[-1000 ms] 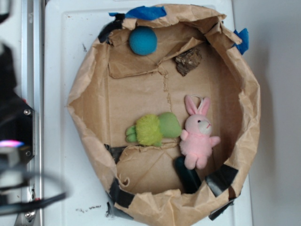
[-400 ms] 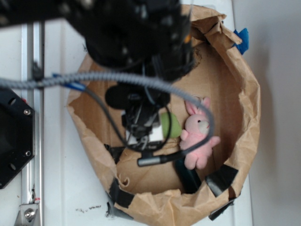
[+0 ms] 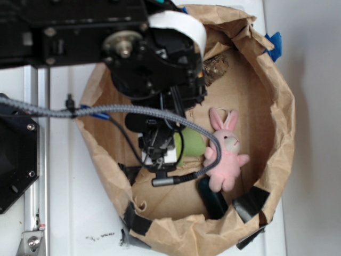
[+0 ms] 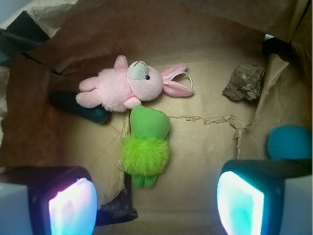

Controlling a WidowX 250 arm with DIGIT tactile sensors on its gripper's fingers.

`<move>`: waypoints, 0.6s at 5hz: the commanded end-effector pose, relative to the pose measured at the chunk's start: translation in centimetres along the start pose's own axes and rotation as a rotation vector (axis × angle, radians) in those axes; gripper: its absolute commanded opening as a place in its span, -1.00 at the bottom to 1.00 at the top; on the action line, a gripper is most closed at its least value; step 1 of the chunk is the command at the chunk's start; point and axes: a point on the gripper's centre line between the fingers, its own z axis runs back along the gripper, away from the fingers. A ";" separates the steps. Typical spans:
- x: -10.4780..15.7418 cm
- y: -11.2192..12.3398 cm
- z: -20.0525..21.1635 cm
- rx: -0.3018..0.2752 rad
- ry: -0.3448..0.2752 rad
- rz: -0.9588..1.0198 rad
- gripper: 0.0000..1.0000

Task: Grab the green animal.

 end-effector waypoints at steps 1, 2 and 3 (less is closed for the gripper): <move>0.4 0.2 0.9 0.012 -0.036 0.010 1.00; 0.3 0.4 -2.1 0.022 -0.072 0.026 1.00; 0.8 -0.4 -5.9 0.088 -0.100 -0.005 1.00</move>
